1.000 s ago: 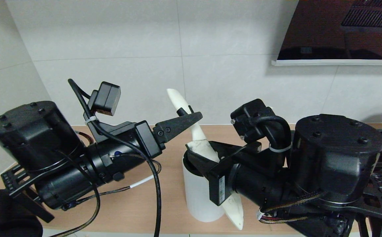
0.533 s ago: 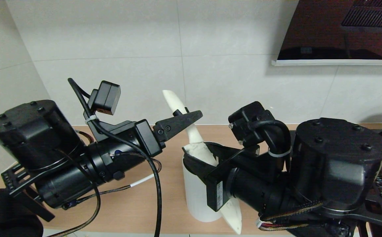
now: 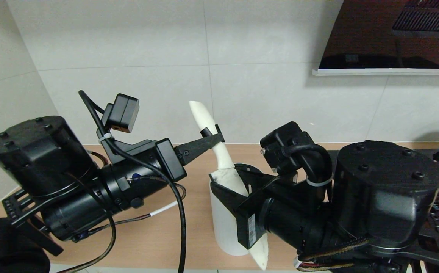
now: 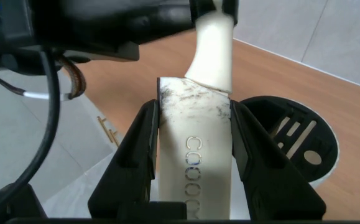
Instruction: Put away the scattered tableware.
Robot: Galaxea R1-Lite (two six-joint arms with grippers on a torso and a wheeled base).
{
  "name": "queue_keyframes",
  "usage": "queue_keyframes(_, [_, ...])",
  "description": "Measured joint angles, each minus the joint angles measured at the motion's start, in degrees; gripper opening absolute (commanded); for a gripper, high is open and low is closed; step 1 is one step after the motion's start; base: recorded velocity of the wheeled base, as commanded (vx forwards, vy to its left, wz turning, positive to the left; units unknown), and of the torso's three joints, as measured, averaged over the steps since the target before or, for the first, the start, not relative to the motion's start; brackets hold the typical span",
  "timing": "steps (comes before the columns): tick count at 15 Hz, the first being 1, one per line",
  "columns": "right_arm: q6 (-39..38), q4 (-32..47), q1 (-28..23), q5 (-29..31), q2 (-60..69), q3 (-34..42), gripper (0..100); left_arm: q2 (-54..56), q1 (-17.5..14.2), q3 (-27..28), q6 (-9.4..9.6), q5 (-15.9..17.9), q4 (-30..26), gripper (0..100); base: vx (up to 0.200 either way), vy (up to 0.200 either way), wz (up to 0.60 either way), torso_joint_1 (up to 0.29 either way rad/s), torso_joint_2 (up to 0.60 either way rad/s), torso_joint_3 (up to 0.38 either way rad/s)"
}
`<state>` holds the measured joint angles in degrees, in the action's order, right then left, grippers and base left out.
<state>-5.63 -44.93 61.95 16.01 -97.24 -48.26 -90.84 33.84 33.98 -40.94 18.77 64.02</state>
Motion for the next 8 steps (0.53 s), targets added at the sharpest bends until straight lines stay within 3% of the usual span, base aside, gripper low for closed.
queue_keyframes(8, [0.05,-0.13,0.00,1.15,0.13,-0.07,0,-0.11,0.02,0.28,-0.06,-0.09,-0.06,0,0.000,0.000,0.00,0.000,0.00,0.000])
